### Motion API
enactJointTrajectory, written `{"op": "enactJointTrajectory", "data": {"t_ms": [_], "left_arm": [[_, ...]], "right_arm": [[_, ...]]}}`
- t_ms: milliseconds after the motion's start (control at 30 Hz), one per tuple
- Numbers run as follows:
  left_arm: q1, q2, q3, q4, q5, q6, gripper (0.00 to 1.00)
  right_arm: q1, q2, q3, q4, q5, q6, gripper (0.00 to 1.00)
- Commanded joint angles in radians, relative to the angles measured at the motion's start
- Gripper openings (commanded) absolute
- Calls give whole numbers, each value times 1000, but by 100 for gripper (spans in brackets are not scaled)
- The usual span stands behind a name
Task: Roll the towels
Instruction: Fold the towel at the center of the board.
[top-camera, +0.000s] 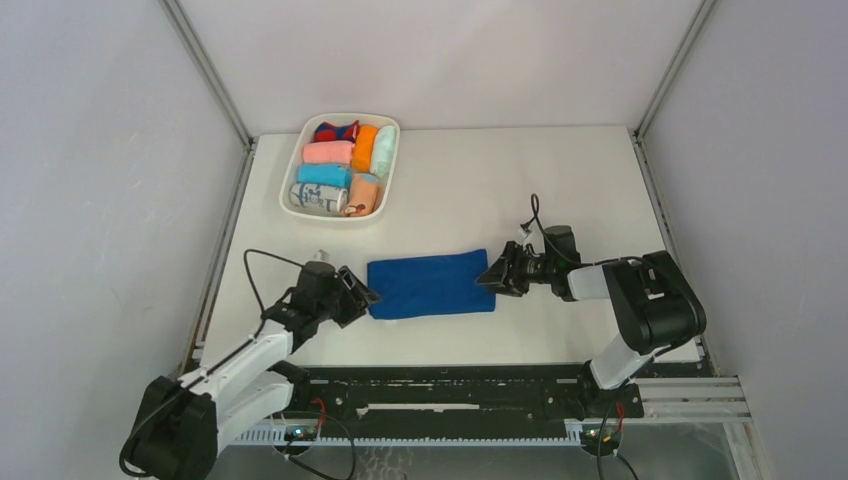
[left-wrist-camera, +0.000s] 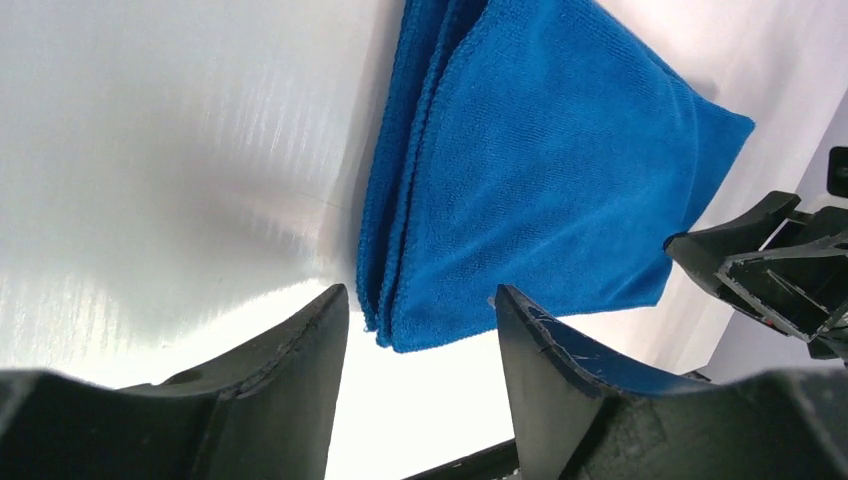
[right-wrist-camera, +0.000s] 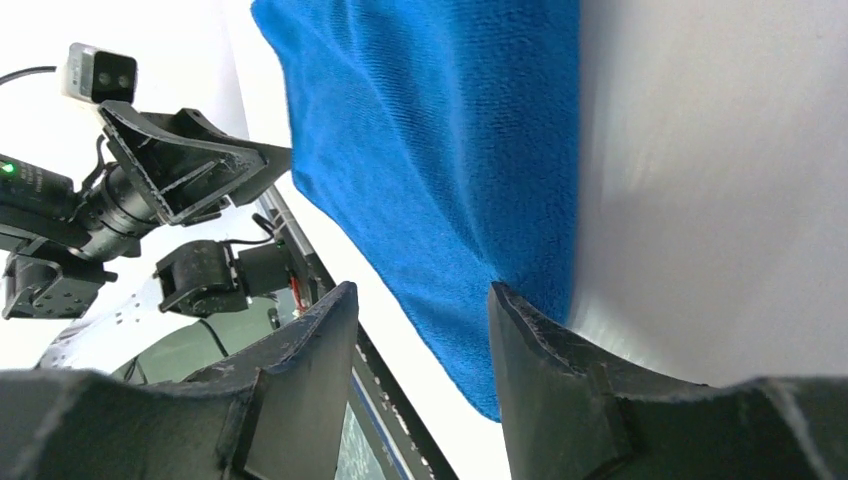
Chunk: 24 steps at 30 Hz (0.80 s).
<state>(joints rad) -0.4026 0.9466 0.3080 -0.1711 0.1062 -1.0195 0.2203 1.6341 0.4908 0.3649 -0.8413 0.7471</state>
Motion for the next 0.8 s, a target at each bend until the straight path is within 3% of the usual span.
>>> {"op": "enactJointTrajectory", "data": {"t_ms": [0,200,533,767], "left_arm": [[11,-72,66,-65,1,29,62],[11,-13,225,-29,28,92,63],[14,421,449,118,100,147,50],[123,587,358,200,95,121,40]], "right_arm": [[-6,-75,39,63,-32,47,51],[-7,-53,121,140,-54,113,51],[-14,168,253,242,-24,174,51],[-69,376,268,305,16,190,49]]}}
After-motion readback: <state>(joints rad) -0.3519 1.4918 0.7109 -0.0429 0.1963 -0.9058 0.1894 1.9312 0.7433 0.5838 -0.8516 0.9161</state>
